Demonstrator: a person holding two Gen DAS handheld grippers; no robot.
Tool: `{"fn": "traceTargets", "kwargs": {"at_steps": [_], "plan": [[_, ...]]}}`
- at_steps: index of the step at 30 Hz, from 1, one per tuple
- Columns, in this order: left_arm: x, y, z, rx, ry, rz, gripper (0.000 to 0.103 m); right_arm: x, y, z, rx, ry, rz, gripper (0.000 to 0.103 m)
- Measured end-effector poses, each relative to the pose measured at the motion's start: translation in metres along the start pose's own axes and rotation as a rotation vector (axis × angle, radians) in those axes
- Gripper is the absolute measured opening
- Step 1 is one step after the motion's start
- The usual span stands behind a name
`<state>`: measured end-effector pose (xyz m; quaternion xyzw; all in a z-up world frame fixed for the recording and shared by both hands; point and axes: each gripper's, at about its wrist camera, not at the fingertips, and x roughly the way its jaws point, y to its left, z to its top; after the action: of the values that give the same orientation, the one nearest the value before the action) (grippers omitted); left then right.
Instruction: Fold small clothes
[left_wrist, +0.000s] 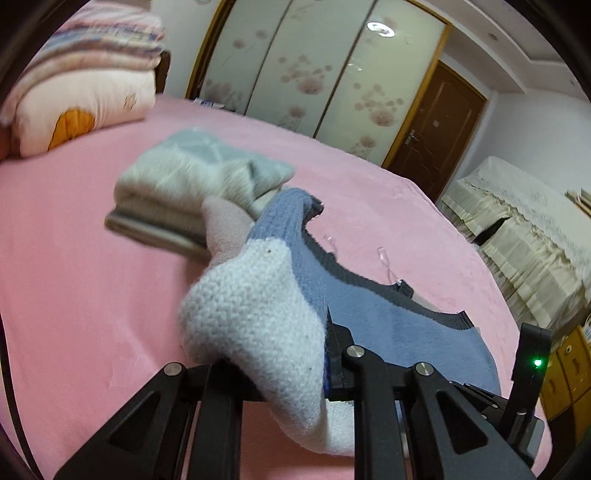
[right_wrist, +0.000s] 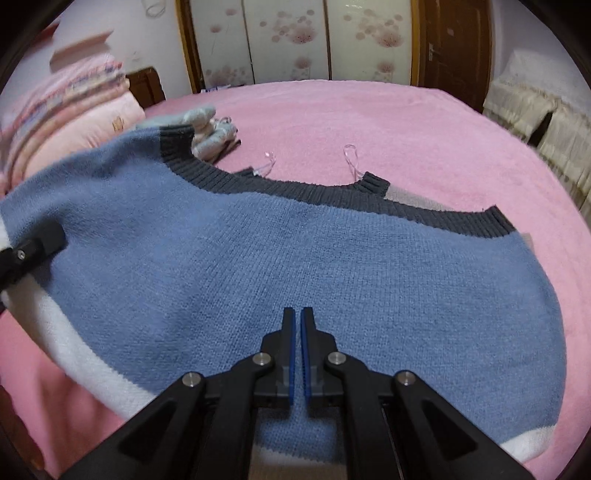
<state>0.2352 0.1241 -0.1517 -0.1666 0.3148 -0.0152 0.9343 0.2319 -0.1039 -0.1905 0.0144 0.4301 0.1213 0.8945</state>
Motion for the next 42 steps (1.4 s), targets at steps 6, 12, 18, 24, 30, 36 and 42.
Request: {"fn": "traceTargets", "kwargs": {"at_steps": [6,12,18,24,30,36,42], "plan": [[-0.010,-0.039,0.012,0.075,-0.029,-0.008,0.015,-0.019,-0.024,0.004,0.065,-0.035,0.029,0.003],[-0.019,-0.107,0.022,0.206,-0.066,-0.070,0.015,-0.045,-0.056,0.003,0.129,-0.087,0.040,0.003],[-0.012,-0.185,-0.003,0.355,-0.042,-0.160,0.015,-0.071,-0.097,-0.010,0.196,-0.121,0.008,0.003],[0.022,-0.238,-0.066,0.528,0.102,-0.209,0.015,-0.087,-0.152,-0.037,0.292,-0.096,-0.061,0.003],[0.038,-0.246,-0.111,0.640,0.161,-0.164,0.018,-0.090,-0.181,-0.054,0.355,-0.068,-0.065,0.003],[0.042,-0.247,-0.107,0.603,0.209,-0.173,0.027,-0.093,-0.182,-0.055,0.350,-0.069,-0.039,0.003],[0.040,-0.242,-0.096,0.475,0.234,-0.237,0.026,-0.102,-0.183,-0.048,0.342,-0.070,-0.006,0.003]]}}
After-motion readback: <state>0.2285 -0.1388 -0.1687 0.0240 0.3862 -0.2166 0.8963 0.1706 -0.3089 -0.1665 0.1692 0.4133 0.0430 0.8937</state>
